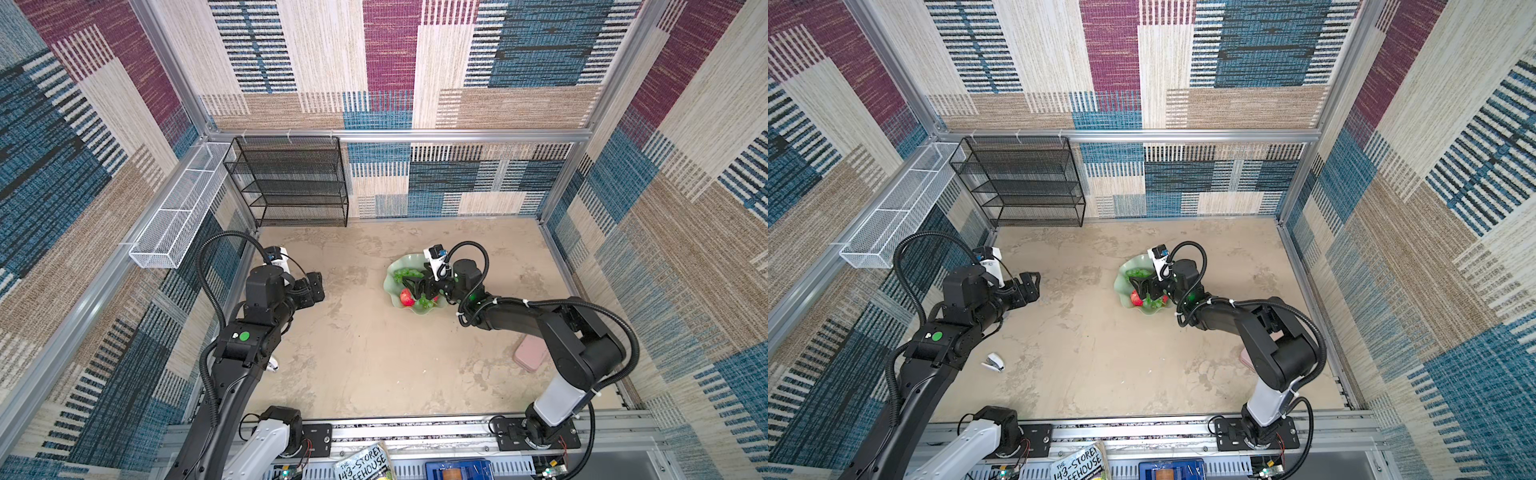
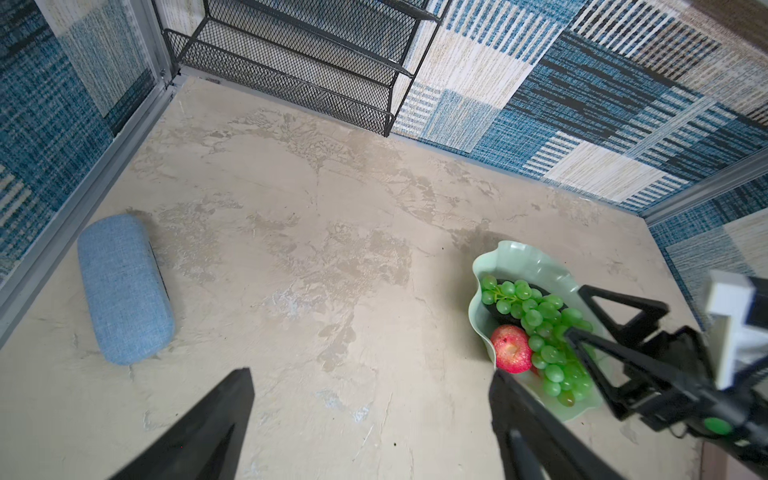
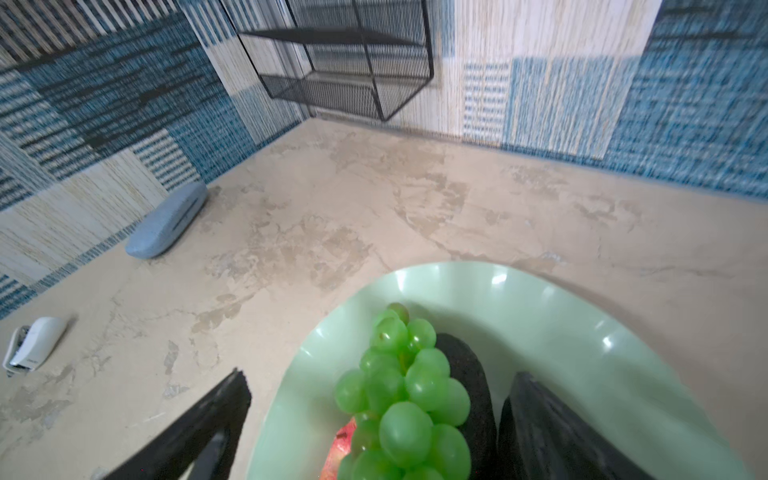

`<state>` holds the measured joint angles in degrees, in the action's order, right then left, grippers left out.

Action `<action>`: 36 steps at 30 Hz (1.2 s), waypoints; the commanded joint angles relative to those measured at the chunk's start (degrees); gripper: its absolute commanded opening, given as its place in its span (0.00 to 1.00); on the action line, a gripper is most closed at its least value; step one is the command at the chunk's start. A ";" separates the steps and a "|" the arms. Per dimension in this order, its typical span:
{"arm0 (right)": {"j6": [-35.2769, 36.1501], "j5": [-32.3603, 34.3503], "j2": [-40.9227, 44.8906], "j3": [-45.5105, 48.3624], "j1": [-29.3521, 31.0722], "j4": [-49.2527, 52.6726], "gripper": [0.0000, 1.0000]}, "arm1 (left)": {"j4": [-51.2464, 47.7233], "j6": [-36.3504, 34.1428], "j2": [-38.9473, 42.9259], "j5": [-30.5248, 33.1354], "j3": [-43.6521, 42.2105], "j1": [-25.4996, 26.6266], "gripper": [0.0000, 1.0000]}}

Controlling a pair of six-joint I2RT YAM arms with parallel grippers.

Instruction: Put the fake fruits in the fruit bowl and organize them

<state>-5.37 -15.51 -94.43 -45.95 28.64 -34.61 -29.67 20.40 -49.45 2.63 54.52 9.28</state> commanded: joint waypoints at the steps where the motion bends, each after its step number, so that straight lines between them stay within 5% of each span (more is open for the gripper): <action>1: -0.62 4.83 6.46 2.20 -0.65 -4.88 1.00 | 7.93 -4.86 0.82 1.06 -2.57 -0.05 0.94; 10: 3.01 22.51 31.86 19.90 -8.49 -3.43 1.00 | 32.02 -17.75 -0.66 11.01 -16.51 -0.05 0.99; 16: 2.99 34.10 33.47 29.67 -17.48 -7.93 1.00 | 38.85 -22.24 -7.12 11.20 -20.49 -0.39 0.99; 24: 5.73 32.20 19.18 38.30 -22.52 -35.03 1.00 | 57.43 -20.21 -17.53 11.50 -32.01 -4.38 0.99; 34: 8.26 19.50 6.32 39.33 -26.25 -49.87 1.00 | 85.88 -22.12 -39.79 10.92 -33.64 -6.56 0.99; 36: 8.26 17.26 7.04 37.90 -26.81 -45.66 1.00 | 75.82 -20.21 -37.02 11.16 -31.53 -6.63 0.99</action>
<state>1.80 6.37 -87.35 -6.87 2.35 -76.31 42.28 0.08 -87.44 13.19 21.28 2.74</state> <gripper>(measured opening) 0.996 0.990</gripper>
